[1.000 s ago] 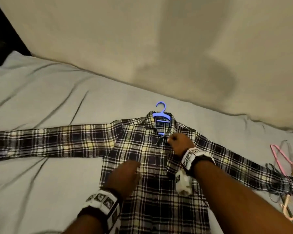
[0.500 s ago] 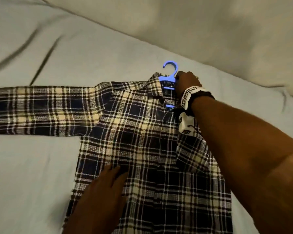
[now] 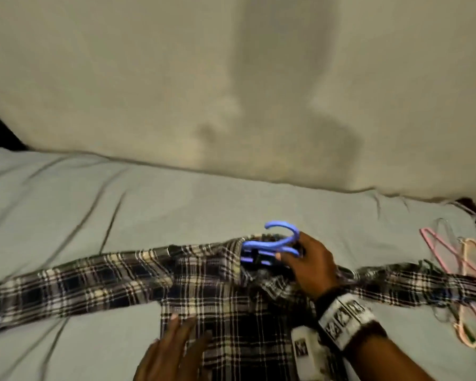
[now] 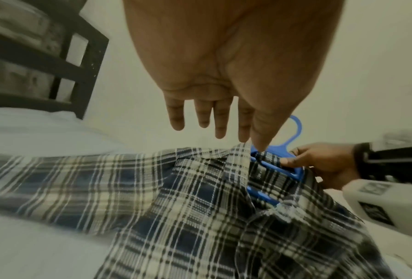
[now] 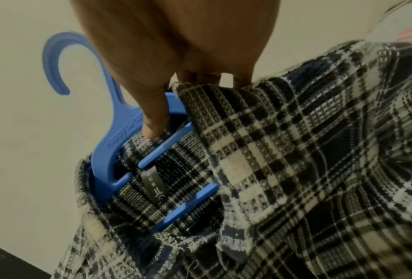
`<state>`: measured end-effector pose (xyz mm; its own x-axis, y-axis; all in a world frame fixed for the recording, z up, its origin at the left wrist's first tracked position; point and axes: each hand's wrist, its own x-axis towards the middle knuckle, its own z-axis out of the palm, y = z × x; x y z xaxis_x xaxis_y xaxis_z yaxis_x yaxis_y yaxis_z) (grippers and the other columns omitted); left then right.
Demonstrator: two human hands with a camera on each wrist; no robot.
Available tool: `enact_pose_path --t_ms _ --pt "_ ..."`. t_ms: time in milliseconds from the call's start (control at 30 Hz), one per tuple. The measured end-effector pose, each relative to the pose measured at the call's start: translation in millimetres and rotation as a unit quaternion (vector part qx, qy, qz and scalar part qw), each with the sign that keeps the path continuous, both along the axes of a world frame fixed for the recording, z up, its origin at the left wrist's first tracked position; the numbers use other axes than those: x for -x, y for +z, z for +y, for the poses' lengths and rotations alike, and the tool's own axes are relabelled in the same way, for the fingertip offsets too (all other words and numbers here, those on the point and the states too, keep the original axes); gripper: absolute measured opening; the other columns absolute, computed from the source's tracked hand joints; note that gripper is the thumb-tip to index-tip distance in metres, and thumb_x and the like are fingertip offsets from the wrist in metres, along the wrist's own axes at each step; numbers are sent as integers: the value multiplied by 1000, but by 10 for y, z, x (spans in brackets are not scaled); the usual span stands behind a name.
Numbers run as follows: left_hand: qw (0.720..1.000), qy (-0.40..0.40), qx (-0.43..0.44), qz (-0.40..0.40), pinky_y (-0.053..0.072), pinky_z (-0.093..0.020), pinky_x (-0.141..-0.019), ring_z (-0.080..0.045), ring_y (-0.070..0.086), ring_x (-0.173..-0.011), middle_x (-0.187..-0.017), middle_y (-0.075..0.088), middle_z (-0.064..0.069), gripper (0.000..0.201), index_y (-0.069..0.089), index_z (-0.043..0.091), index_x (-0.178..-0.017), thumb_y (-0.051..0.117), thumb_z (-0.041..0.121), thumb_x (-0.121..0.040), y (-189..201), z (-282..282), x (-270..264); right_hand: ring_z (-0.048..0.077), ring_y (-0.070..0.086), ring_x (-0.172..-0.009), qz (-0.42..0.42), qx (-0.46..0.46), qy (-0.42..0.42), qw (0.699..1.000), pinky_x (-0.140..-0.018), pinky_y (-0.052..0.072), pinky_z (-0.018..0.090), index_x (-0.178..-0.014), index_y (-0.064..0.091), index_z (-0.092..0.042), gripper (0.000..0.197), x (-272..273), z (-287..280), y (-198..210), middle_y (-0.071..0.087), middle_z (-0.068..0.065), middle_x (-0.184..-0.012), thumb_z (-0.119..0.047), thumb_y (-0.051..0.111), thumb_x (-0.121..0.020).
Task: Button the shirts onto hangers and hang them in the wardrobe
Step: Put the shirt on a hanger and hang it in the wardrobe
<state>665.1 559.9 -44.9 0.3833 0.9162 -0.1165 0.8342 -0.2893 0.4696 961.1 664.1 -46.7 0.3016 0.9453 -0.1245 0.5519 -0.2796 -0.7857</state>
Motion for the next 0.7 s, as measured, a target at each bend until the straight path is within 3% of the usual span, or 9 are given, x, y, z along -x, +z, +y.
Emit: enact_pose_path --t_ms 33,100,133,233,367,433,533,633,700 --pt "999 4 -39 -17 36 -26 -107 2 -4 -153 -141 56 12 50 45 46 -133 12 67 -101 209 -64 -58 18 70 -86 16 -16 -11 1000 -75 55 25 -95 72 -19 24 -33 -203 235 74 -8 -85 -14 82 -74" --pt "999 -20 -41 10 9 -24 -119 -7 5 -155 -142 54 2 58 51 35 -132 13 66 -100 809 -85 -160 16 70 -91 26 -36 -16 999 -82 57 39 -100 71 -21 25 -67 -642 792 74 -7 -92 -19 78 -76" --pt "998 -25 -55 19 5 -26 -119 -12 13 -154 -145 53 0 61 50 31 -136 15 66 -100 1160 -130 -279 14 69 -93 34 -46 -18 998 -84 57 43 -102 72 -21 26 -102 -876 1123 75 -7 -95 -15 77 -77" --pt "989 -51 -134 16 18 -38 -117 -18 33 -147 -150 52 -2 68 41 21 -147 29 65 -98 2024 -217 -633 13 70 -93 49 -94 -44 993 -85 57 38 -100 74 -20 29 -116 -1470 1998 75 -6 -94 0 76 -78" --pt "978 -138 -155 5 30 -57 -118 -23 49 -139 -144 58 -5 71 39 17 -149 14 65 -101 2941 -482 -978 14 67 -82 37 -141 -106 984 -78 52 24 -93 71 -5 22 -179 -2183 2985 74 3 -87 4 78 -75" --pt "968 -198 -154 -20 34 -54 -116 -22 58 -128 -137 62 -1 68 39 25 -149 22 65 -97 3351 -578 -1135 6 60 -73 18 -174 -126 976 -71 47 16 -84 67 -9 22 -233 -2519 3451 70 2 -81 6 80 -73" --pt "936 -311 -119 -111 49 -45 -97 -23 59 -120 -135 61 3 61 37 37 -147 43 62 -92 3831 -729 -1372 -5 52 -65 -17 -221 -176 959 -66 42 10 -74 56 -25 39 -349 -3094 4020 61 -8 -74 5 81 -72" --pt "894 -407 -145 -115 52 -43 -87 -23 62 -114 -129 65 4 53 46 35 -142 51 58 -94 4240 -983 -1720 -3 49 -65 -48 -265 -254 929 -66 43 15 -72 55 -26 39 -530 -3821 4444 58 -10 -72 2 82 -72" --pt "878 -432 -170 -118 50 -40 -76 -27 63 -101 -112 69 -1 37 59 25 -126 57 47 -96 4428 -1191 -1965 0 49 -67 -61 -277 -293 913 -67 44 19 -72 56 -25 37 -640 -4253 4609 58 -13 -71 0 82 -71"
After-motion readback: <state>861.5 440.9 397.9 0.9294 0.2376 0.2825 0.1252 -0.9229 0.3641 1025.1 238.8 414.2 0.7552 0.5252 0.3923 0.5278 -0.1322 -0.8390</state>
